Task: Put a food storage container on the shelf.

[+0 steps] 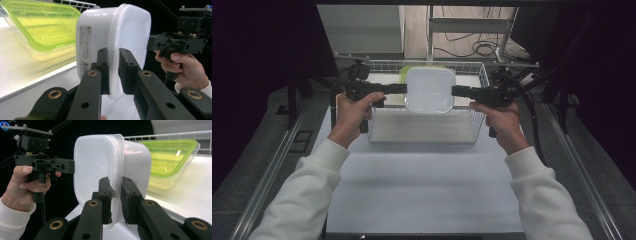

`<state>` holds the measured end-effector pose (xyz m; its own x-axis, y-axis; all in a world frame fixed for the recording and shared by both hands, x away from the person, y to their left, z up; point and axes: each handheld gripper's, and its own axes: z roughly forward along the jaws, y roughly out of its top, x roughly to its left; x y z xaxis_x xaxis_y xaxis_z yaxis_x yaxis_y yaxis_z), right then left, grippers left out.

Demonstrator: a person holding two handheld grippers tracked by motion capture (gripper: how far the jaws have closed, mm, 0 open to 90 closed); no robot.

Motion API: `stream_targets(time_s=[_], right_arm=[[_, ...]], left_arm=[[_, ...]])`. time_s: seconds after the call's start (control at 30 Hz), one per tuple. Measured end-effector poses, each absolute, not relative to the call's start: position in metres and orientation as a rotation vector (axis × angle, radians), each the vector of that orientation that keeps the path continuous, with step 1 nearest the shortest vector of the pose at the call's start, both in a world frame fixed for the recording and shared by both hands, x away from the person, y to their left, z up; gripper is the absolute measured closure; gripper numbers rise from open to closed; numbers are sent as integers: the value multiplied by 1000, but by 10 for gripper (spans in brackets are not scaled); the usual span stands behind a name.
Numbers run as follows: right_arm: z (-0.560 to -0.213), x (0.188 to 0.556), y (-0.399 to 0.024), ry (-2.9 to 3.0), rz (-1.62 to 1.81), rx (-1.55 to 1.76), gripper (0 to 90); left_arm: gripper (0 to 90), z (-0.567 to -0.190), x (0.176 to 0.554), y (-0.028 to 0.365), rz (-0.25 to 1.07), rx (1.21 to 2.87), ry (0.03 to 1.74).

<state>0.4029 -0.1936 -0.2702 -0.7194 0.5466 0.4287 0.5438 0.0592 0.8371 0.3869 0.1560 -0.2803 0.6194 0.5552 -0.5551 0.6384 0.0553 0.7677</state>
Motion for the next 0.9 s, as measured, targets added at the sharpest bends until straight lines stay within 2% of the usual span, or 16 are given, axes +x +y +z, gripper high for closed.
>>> stream_targets(time_s=[0.9], right_arm=[[-247,446,-189,2294,1813,1220,784]], left_arm=[[800,-253,419,160,-59,1602,1018]])
